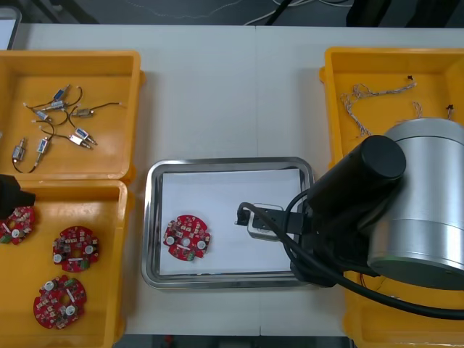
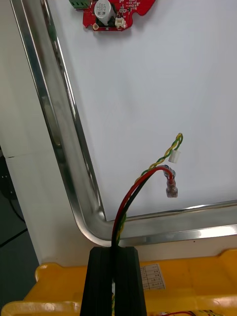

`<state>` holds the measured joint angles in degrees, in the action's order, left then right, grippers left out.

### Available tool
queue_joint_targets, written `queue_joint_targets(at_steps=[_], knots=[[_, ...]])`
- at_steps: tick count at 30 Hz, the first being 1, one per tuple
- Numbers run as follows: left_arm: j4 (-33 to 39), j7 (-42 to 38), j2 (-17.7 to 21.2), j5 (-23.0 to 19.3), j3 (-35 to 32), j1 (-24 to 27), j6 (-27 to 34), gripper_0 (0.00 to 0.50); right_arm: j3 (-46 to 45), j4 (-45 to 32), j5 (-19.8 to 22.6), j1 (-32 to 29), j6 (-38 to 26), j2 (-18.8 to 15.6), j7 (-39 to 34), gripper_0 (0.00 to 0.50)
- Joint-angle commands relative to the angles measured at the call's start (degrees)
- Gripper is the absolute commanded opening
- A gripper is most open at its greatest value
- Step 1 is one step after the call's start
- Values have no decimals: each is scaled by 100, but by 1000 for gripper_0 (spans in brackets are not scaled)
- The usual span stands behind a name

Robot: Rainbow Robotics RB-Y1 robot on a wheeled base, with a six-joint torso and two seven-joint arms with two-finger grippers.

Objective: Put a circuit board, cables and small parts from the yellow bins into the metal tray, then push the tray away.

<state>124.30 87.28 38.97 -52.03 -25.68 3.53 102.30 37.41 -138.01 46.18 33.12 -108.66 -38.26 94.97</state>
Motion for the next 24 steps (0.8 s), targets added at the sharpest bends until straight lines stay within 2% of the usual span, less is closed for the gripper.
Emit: queue_joint_targets(at_steps=[1,8,15,20,24], knots=[[-705,571,225,53,292,1080,395,500,575,389,-153,494,257,55,241,0],[-1610,614,489,229,617,2029,721,500,1181,1057,-338,907,635,407,250,0],[-2410,650,831,475,1004,2477,545,500,1691,1497,-593,1074,978,688,215,0],[-2841,685,937,1037,1443,2626,35,500,1919,1813,-689,1100,1163,855,206,0],[-3166,694,937,1389,1619,2820,-79,500,2043,1989,-795,1100,1286,943,206,0]])
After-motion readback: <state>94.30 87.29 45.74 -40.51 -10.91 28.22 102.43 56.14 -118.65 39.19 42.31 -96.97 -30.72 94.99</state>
